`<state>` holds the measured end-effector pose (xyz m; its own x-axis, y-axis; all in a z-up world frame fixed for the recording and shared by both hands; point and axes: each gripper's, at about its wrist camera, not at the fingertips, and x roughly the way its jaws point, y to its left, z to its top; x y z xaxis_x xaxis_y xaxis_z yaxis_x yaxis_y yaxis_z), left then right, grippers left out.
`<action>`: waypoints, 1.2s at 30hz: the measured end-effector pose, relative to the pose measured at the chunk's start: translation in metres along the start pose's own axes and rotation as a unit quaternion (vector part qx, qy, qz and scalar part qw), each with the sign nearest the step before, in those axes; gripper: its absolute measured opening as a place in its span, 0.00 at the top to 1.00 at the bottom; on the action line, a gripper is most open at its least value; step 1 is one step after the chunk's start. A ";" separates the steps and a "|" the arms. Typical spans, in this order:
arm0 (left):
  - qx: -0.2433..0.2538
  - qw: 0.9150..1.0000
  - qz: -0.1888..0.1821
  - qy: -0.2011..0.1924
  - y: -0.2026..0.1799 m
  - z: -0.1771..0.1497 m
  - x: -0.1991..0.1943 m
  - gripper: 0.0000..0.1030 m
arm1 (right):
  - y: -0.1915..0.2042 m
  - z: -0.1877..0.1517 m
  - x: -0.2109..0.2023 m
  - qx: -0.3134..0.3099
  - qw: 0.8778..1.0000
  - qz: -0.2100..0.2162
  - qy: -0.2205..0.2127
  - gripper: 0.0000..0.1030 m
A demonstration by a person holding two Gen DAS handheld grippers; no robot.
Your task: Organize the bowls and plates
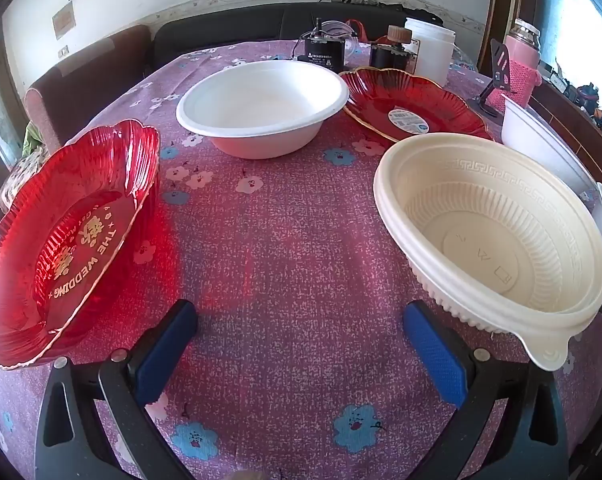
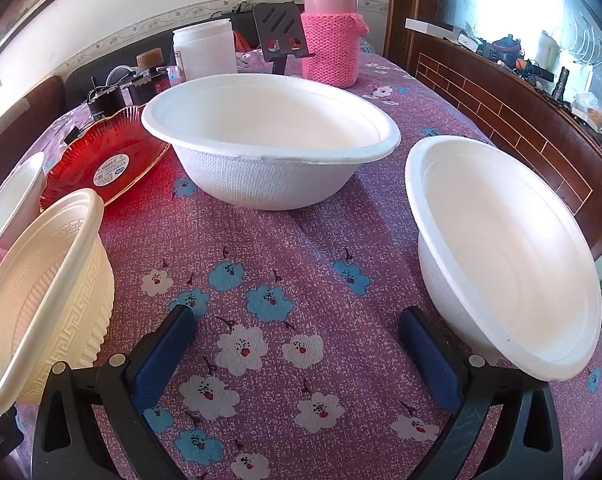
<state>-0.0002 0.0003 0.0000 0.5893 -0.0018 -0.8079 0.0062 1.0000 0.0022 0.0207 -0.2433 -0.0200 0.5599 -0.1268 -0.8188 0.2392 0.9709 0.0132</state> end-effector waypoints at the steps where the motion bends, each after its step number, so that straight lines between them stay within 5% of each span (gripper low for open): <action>1: -0.001 1.000 0.000 0.000 0.000 0.000 0.000 0.00 | 0.000 0.000 0.000 0.000 1.000 0.000 0.001 0.01; 10: 0.012 0.999 -0.004 0.042 0.002 0.002 0.000 0.00 | 0.000 0.000 0.000 0.000 1.000 0.000 0.000 0.01; 36: 0.004 1.000 0.005 0.022 0.000 -0.005 -0.008 0.00 | 0.000 0.000 0.000 0.000 1.000 0.000 0.000 0.01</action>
<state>-0.0094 0.0003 0.0036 0.5528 0.0079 -0.8333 0.0071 0.9999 0.0143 0.0209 -0.2430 -0.0199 0.5598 -0.1276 -0.8187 0.2392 0.9709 0.0123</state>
